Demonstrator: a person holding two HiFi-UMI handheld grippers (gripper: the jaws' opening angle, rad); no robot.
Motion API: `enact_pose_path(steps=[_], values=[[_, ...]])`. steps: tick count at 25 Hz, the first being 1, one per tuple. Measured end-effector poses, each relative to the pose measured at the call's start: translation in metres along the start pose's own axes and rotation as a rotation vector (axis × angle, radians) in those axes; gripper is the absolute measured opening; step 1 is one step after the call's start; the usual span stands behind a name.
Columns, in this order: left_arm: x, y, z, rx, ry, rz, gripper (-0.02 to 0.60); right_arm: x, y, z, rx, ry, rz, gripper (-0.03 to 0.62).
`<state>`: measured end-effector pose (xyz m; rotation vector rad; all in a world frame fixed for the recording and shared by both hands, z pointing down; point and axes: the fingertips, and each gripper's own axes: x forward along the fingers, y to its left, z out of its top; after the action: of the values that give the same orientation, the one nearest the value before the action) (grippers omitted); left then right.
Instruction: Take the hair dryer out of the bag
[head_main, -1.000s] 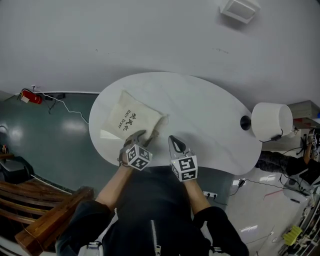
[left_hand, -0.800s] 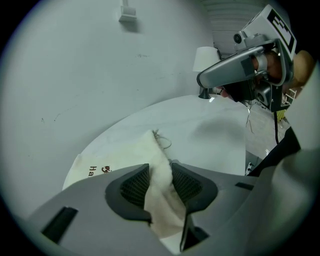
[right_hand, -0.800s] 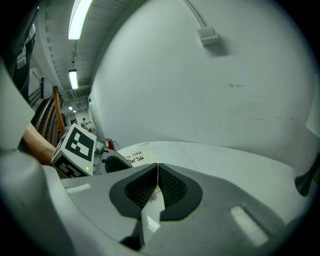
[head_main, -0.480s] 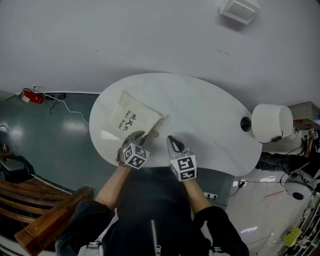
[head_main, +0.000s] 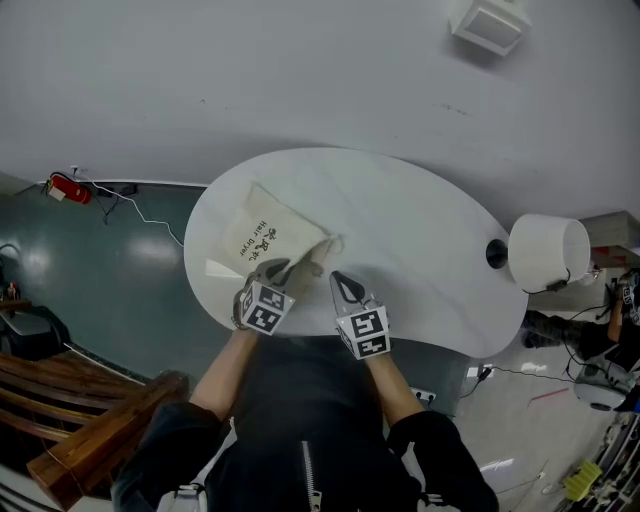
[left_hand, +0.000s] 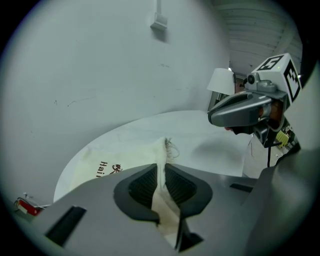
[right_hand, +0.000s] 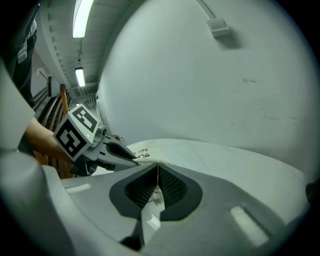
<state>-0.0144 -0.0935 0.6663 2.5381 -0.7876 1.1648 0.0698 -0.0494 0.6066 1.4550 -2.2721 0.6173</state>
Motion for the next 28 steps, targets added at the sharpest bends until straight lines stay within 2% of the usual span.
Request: enact_pose_path(steps=[16,20,28], values=[[-0.012,0.009,0.007,-0.079,-0.034,-0.018,0.051,0.028,0.021,0.004,-0.056,0.028,0.088,0.008],[-0.013,0.010,0.008,-0.088,-0.044,-0.023,0.052,0.031,0.024,0.003,-0.067,0.035,0.101,0.060],[-0.014,0.012,0.010,-0.114,-0.049,-0.024,0.051,0.041,0.028,-0.011,-0.107,0.088,0.132,0.110]])
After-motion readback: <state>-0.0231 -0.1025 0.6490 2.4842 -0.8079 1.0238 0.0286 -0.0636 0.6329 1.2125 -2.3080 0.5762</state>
